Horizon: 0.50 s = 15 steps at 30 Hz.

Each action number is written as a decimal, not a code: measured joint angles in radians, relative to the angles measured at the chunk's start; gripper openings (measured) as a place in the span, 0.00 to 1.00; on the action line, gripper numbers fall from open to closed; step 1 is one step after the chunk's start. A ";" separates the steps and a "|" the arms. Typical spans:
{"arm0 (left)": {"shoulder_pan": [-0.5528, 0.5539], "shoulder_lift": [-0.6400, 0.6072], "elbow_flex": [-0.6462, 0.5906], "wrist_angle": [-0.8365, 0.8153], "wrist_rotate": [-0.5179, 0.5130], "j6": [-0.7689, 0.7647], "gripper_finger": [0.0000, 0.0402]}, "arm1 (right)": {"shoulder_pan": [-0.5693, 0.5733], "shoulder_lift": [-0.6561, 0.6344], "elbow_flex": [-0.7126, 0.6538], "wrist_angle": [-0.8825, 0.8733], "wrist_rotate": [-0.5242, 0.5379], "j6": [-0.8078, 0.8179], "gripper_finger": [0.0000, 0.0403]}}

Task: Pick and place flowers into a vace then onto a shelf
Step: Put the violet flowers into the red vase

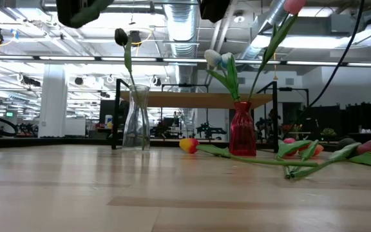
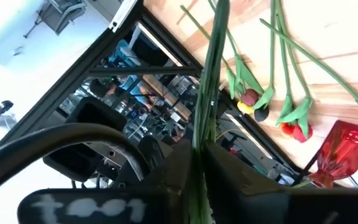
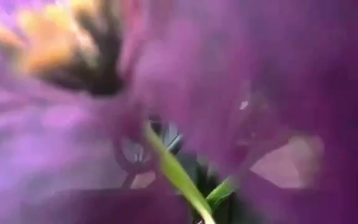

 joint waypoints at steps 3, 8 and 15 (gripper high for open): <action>0.000 0.000 0.000 0.000 0.012 0.030 0.08 | 0.000 0.000 0.000 -0.001 -0.010 0.003 0.01; 0.000 0.000 0.000 -0.004 0.014 0.076 0.07 | 0.000 0.000 0.000 -0.004 -0.012 0.004 0.01; 0.001 0.000 0.000 0.017 0.062 -0.050 0.07 | 0.000 0.000 0.000 -0.004 -0.019 0.017 0.01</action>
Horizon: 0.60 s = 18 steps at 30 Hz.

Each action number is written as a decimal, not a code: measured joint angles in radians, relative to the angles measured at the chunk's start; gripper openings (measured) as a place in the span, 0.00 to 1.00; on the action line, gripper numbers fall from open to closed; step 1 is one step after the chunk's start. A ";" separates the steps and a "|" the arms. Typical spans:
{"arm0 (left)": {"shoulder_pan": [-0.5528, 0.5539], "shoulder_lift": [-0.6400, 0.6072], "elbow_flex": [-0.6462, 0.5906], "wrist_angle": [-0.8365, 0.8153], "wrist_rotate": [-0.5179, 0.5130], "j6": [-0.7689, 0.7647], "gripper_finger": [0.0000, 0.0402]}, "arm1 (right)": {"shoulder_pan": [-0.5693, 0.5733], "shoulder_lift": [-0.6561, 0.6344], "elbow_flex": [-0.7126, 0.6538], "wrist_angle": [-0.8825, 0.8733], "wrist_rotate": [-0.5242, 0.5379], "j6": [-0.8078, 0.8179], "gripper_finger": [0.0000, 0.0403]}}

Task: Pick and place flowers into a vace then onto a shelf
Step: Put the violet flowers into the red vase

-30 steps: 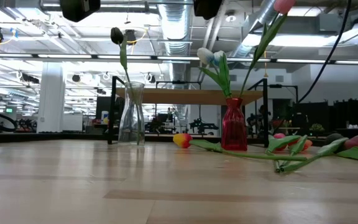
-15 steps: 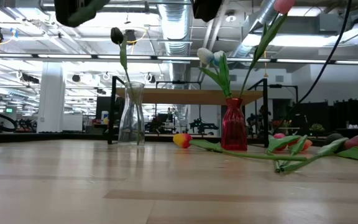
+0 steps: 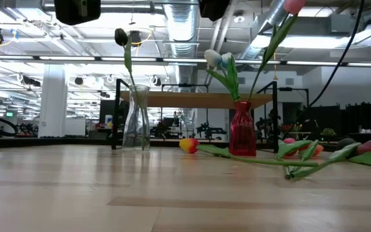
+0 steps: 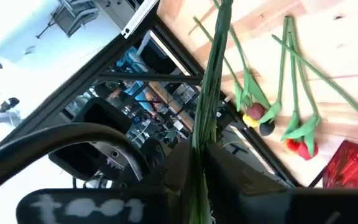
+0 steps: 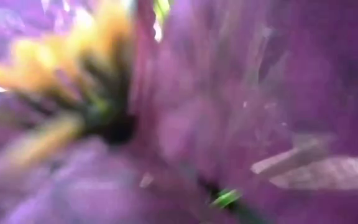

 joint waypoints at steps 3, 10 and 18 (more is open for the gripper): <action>0.000 0.000 0.001 -0.019 -0.003 -0.056 0.07 | 0.000 0.001 0.000 -0.005 0.002 0.001 0.01; -0.001 0.000 0.001 0.005 -0.037 -0.219 0.12 | -0.001 0.001 0.000 -0.002 0.005 0.006 0.01; 0.001 0.000 0.001 0.004 -0.011 -0.342 0.32 | 0.000 0.001 -0.002 -0.014 0.005 0.006 0.01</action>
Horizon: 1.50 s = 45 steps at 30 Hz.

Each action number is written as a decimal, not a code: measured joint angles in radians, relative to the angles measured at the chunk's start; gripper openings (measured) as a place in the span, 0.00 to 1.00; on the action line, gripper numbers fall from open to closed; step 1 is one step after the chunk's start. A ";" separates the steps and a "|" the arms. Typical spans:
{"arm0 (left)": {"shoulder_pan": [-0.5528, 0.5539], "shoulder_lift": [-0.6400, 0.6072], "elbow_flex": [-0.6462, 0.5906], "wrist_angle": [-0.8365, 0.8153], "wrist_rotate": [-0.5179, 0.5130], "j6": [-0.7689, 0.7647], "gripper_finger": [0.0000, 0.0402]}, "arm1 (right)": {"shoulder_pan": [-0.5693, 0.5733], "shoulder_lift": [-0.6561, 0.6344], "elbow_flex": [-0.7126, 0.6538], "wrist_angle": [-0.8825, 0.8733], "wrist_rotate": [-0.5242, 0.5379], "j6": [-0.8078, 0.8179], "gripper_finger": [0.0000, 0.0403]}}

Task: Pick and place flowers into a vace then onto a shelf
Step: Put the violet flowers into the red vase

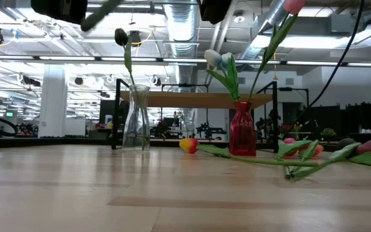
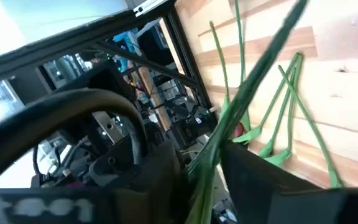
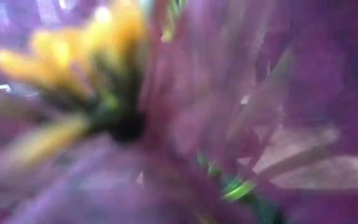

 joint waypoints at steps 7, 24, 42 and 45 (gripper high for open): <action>-0.036 -0.003 0.002 0.004 -0.006 -0.092 0.47 | 0.000 0.001 -0.001 -0.007 -0.005 -0.001 0.00; -0.242 -0.015 0.003 0.007 -0.480 -0.318 0.56 | 0.016 -0.084 -0.002 -0.077 0.088 -0.025 0.00; -0.211 -0.157 -0.026 -0.170 -0.147 -1.221 0.56 | 0.315 -0.441 0.000 -0.361 0.626 -0.197 0.00; -0.144 -0.236 -0.099 -0.110 0.099 -1.253 0.56 | 0.345 -0.488 0.000 -0.361 0.701 -0.247 0.00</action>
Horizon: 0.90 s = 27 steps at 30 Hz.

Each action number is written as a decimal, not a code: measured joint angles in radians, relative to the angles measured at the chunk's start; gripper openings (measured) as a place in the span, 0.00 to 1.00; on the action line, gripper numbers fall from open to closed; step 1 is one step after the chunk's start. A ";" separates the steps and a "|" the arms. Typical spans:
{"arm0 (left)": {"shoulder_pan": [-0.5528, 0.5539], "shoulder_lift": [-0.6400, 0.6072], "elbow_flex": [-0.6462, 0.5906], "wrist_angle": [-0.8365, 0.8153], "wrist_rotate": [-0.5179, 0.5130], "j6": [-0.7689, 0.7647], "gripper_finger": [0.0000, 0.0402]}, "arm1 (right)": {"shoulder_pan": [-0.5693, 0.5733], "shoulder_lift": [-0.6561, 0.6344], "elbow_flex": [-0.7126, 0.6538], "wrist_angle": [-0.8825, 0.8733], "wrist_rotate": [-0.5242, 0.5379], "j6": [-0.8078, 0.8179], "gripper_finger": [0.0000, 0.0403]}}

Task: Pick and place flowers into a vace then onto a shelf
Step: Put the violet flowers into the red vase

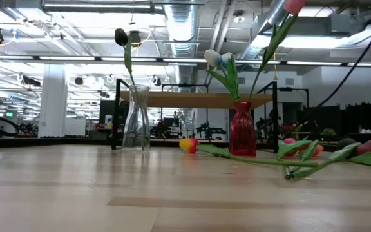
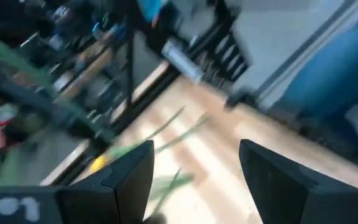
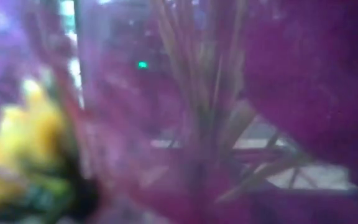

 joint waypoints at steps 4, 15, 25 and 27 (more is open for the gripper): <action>0.093 -0.092 -0.166 0.265 0.210 -0.008 0.56 | -0.026 -0.087 0.000 -0.005 0.007 -0.054 0.00; 0.171 -0.294 -0.464 0.685 0.252 -0.190 0.56 | -0.266 -0.413 0.000 -0.238 -0.290 -0.190 0.00; 0.171 -0.285 -0.469 0.680 0.252 -0.249 0.56 | -0.373 -0.443 0.000 -0.363 -0.446 -0.243 0.00; 0.171 -0.273 -0.469 0.700 0.248 -0.261 0.56 | -0.399 -0.461 0.000 -0.368 -0.458 -0.279 0.00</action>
